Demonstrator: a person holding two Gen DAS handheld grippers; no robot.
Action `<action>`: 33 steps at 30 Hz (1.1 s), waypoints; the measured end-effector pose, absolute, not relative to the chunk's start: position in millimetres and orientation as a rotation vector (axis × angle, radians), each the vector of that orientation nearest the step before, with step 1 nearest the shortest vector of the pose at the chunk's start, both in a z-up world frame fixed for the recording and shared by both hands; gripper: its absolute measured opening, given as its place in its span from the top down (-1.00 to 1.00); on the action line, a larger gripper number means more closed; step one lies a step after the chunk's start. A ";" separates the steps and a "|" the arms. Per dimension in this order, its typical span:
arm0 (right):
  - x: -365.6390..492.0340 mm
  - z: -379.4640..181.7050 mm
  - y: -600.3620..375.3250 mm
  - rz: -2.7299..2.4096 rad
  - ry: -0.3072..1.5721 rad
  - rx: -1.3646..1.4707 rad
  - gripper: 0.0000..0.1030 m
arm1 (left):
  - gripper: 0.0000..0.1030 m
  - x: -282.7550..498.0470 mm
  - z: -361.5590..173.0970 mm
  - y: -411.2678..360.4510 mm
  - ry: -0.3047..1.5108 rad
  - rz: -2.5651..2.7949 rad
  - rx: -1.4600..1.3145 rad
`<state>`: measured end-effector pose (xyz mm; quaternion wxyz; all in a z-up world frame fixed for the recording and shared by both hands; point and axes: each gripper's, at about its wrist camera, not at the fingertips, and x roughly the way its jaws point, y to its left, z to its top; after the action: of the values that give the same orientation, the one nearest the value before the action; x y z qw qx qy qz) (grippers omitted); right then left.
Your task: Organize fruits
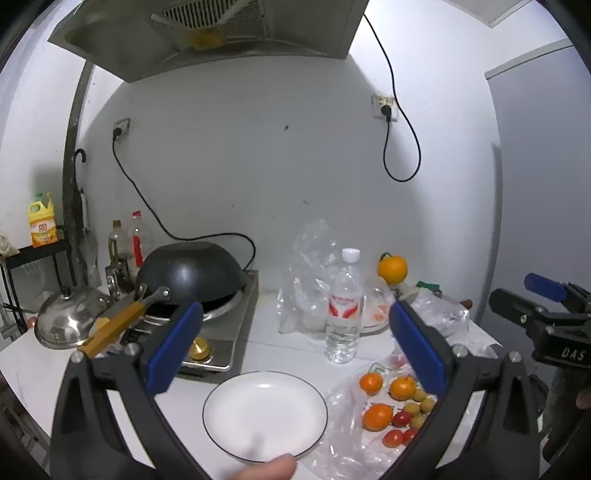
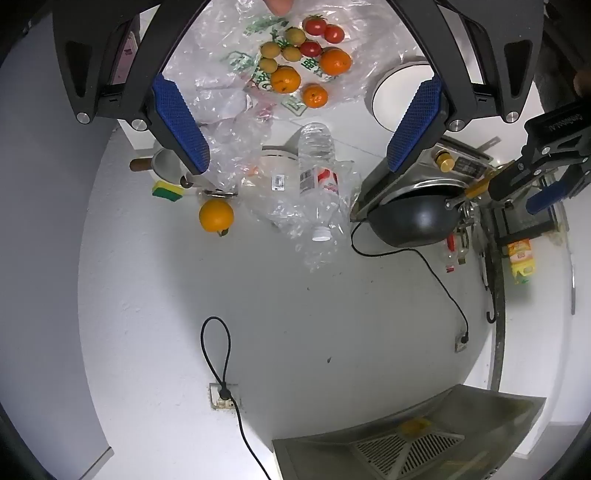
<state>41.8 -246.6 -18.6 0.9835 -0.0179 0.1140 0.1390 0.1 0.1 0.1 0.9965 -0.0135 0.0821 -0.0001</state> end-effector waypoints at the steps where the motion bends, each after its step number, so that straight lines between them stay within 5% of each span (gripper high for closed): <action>1: 42.0 -18.6 -246.8 0.281 0.234 -0.027 -0.91 | -0.98 0.0 0.4 0.2 0.177 0.000 -0.030; 33: 53.1 -19.8 -241.2 0.292 0.254 -0.040 -0.91 | -0.98 10.1 -2.6 1.1 0.195 -0.003 -0.030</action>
<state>53.1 -241.2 -19.8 0.9812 -0.0197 0.1262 0.1450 10.1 1.1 -2.6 0.9951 -0.0151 0.0974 -0.0014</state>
